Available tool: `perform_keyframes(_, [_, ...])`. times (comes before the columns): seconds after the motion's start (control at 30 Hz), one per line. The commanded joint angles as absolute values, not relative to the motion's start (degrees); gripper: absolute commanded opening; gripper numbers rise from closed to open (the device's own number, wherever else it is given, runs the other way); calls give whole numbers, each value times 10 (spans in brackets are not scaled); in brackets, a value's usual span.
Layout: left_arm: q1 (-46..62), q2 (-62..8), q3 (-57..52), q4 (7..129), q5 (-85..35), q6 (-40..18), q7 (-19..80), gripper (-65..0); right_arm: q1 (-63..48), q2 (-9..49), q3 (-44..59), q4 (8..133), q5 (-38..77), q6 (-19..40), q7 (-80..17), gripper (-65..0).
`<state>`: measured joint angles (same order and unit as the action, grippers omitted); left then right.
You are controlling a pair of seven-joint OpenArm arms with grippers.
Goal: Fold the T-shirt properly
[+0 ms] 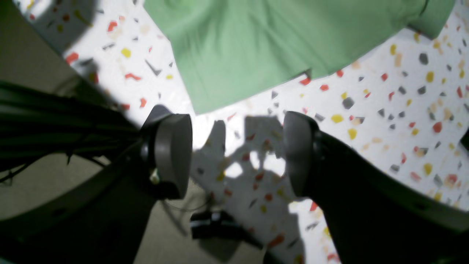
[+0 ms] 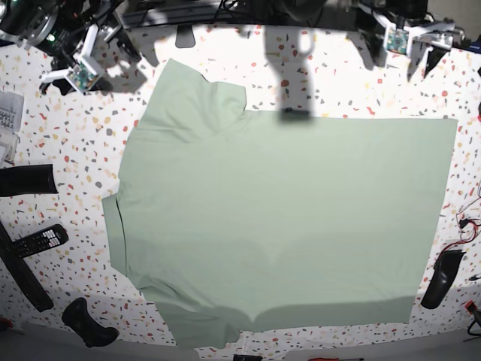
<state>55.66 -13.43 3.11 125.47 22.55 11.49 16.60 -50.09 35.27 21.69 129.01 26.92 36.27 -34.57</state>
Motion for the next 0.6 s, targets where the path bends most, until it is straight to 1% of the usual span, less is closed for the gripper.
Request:
perform_keyframes(0.0, [558, -139, 31, 1265, 232, 122, 147, -204, -492, 361, 221, 1299, 275, 365, -333, -269])
perform_keyframes(0.13, [524, -174, 31, 1265, 231, 122, 163, -204, -465, 362, 221, 1299, 275, 365, -333, -269])
perform_keyframes(0.2, [495, -203, 31, 1265, 229, 122, 192, -204, -460, 366, 221, 1299, 275, 373, -324, -269])
perform_keyframes(0.3, [432, -244, 31, 1265, 242, 122, 244, -204, -453, 371, 221, 1298, 275, 397, -257, -269])
perform_keyframes(0.43, [353, -285, 31, 1265, 254, 123, 259, -204, -444, 371, 221, 1299, 274, 400, -189, -269])
perform_keyframes(0.5, [332, -305, 31, 1265, 254, 123, 260, -204, -443, 369, 221, 1299, 269, 400, -173, -269])
perform_keyframes(0.57, [326, -337, 31, 1265, 254, 123, 262, -204, -443, 370, 221, 1299, 255, 400, -178, -269])
